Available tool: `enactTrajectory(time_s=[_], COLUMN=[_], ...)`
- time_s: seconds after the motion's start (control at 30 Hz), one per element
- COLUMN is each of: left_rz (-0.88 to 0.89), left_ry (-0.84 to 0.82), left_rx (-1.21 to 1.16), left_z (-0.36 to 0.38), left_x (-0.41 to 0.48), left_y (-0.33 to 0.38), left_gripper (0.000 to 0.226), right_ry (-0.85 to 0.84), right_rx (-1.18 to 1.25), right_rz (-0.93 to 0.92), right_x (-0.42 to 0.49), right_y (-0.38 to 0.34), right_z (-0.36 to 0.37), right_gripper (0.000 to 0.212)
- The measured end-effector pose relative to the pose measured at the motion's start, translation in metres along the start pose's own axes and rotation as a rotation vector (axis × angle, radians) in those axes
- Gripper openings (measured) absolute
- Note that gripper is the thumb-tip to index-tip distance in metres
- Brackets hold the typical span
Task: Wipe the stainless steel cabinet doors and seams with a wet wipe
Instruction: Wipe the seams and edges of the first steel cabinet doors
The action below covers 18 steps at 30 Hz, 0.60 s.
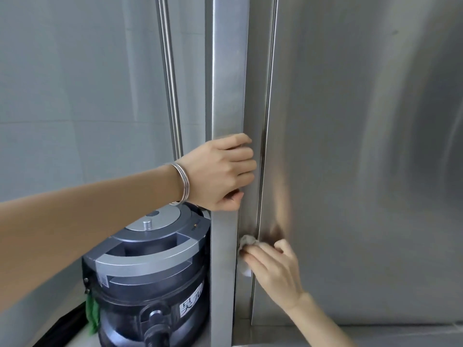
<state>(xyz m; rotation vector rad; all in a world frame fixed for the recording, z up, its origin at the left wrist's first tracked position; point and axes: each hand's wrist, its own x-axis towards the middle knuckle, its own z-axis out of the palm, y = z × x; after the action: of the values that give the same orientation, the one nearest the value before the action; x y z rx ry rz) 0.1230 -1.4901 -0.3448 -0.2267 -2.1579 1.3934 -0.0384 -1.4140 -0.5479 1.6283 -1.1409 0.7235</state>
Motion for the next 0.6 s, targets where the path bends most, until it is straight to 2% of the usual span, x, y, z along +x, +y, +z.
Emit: enactTrajectory(time_s=[0.07, 0.13, 0.27, 0.3, 0.37, 0.5, 0.6], left_rz=[-0.003, 0.004, -0.008, -0.009, -0.01, -0.027, -0.019], left_ry=[-0.006, -0.004, 0.003, 0.008, 0.016, 0.013, 0.012], left_rx=[-0.004, -0.002, 0.011, 0.011, 0.008, 0.006, 0.025], left_z=[0.001, 0.001, 0.001, 0.0, 0.001, 0.002, 0.002], left_x=[-0.001, -0.001, 0.0, 0.001, 0.001, 0.001, 0.0], left_y=[0.0, -0.001, 0.001, 0.001, 0.001, 0.001, 0.0], left_gripper=[0.028, 0.029, 0.027, 0.026, 0.026, 0.027, 0.027], right_ry=[0.078, 0.049, -0.23, -0.255, -0.241, -0.112, -0.088], right_rx=[-0.003, 0.028, 0.071, 0.055, 0.018, 0.0, 0.052], right_rz=[0.035, -0.004, -0.122, -0.145, -0.139, 0.017, -0.029], right_x=[0.014, -0.004, -0.071, -0.077, -0.068, -0.037, -0.059], right_y=[0.01, 0.003, -0.028, -0.032, -0.031, -0.015, -0.022], right_z=[-0.002, 0.002, 0.017, 0.019, 0.018, 0.011, 0.019], right_gripper=[0.03, 0.029, 0.051, 0.054, 0.054, 0.035, 0.047])
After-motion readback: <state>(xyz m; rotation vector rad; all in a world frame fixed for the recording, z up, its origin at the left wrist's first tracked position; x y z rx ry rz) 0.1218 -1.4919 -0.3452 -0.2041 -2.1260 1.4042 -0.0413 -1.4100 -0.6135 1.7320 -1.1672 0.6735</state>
